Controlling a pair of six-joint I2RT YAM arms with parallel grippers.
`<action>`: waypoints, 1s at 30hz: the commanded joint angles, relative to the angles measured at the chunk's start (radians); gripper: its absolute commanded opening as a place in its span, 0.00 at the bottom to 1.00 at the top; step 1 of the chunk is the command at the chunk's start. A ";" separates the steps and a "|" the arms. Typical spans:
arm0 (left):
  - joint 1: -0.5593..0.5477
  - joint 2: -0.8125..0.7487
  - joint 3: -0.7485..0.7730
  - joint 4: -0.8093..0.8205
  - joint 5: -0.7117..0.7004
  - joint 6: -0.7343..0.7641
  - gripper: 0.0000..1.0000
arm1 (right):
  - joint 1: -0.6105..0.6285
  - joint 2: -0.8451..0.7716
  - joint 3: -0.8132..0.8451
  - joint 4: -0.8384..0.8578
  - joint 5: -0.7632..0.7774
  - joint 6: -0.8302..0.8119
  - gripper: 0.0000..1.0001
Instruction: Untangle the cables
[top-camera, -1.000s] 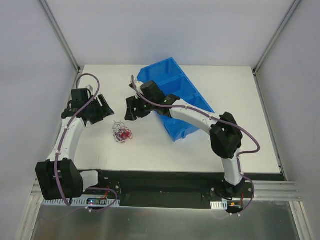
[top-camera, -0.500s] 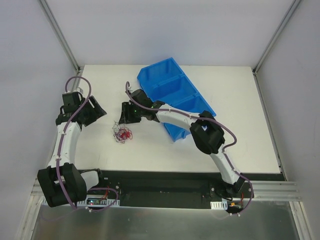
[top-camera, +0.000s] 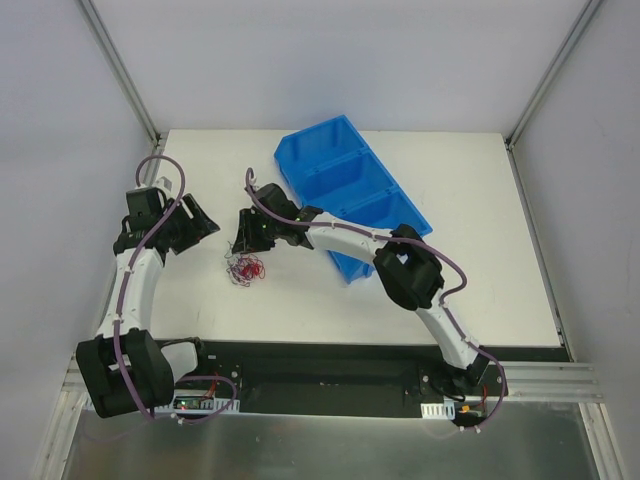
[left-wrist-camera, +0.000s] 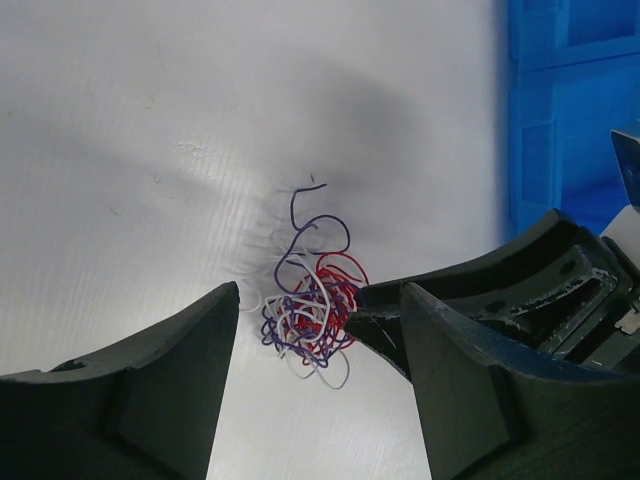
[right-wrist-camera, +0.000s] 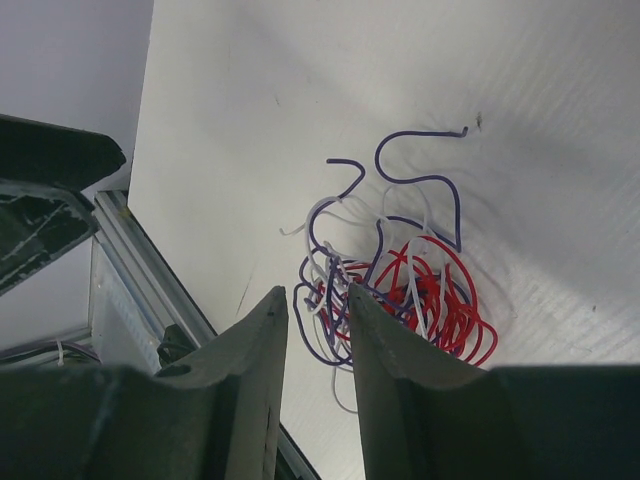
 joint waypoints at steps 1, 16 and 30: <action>0.003 -0.056 -0.023 0.052 0.055 0.010 0.65 | 0.002 0.008 0.053 0.029 -0.018 0.024 0.33; 0.000 -0.156 -0.189 0.022 0.242 -0.151 0.63 | -0.018 -0.029 0.016 0.064 -0.064 0.053 0.01; -0.064 -0.041 -0.264 0.114 0.198 -0.194 0.62 | -0.070 -0.210 -0.205 0.283 -0.157 0.119 0.01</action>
